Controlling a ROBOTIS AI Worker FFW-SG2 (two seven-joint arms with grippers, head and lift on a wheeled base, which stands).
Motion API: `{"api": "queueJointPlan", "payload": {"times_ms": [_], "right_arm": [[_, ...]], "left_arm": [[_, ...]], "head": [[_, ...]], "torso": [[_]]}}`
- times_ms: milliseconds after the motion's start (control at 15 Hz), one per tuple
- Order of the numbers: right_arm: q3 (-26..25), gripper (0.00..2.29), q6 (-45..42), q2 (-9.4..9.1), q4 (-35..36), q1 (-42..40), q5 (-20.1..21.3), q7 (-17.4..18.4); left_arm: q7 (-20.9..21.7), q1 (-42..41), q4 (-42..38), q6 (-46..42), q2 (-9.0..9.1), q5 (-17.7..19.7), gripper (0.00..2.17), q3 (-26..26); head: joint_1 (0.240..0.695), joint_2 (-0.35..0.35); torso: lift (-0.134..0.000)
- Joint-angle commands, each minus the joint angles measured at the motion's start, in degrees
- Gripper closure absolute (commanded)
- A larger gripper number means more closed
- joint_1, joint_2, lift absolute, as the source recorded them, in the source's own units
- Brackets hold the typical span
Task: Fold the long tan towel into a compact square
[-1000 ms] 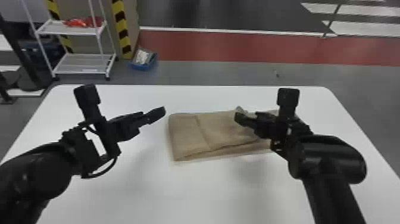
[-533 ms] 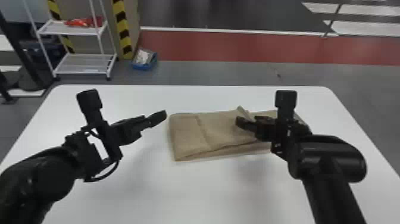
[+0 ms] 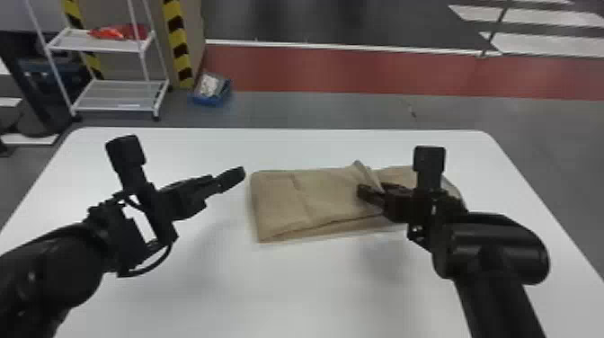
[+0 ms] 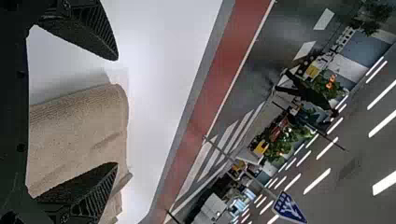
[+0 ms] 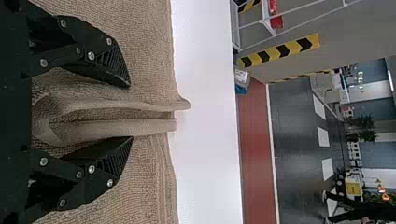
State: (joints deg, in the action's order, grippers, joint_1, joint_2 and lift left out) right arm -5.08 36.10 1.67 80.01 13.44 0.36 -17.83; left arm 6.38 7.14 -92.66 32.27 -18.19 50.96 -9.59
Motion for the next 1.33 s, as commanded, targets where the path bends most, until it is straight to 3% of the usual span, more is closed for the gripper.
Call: {"api": "queueJointPlan", "payload": {"times_ms": [0,200,333,533,933,1067,1267], "right_arm": [[0.07,0.72,0.07,-0.08,0.41,-0.17,-0.01,-0.1],[0.16,0.76,0.42,0.0,0.84,-0.25,-0.36,-0.01],[0.34,0.45,0.77,0.0,1.81,-0.52,-0.09,0.6],[0.51,0.45,1.12,0.0,2.78,-0.87,-0.01,0.69],[0.43,0.6,2.0,0.0,2.78,-0.17,0.52,0.51],[0.43,0.76,2.71,0.0,2.78,0.1,0.61,-0.01],[0.43,0.76,3.76,0.0,3.13,0.01,0.52,-0.1]], "left_arm": [[-0.05,-0.02,-0.06,-0.14,0.09,0.01,0.09,-0.08],[-0.05,-0.19,-0.06,0.03,0.09,0.19,0.09,0.01],[-0.05,-0.46,-0.15,0.03,0.0,0.19,0.09,0.1],[-0.05,-0.55,-0.15,0.03,0.09,0.28,0.09,0.1],[-0.05,-1.07,-0.94,0.21,0.0,0.63,0.09,0.19],[-0.05,-1.25,-1.12,0.21,0.0,0.63,0.09,0.19],[-0.05,-1.42,-1.56,0.39,-0.09,0.72,0.09,0.19]], "head": [[0.695,-0.083],[0.695,-0.082],[0.695,-0.081],[0.695,-0.082],[0.695,-0.084],[0.695,-0.085],[0.695,-0.084]], "torso": [[-0.124],[-0.124],[-0.124],[-0.124],[-0.124],[-0.124],[-0.124]]}}
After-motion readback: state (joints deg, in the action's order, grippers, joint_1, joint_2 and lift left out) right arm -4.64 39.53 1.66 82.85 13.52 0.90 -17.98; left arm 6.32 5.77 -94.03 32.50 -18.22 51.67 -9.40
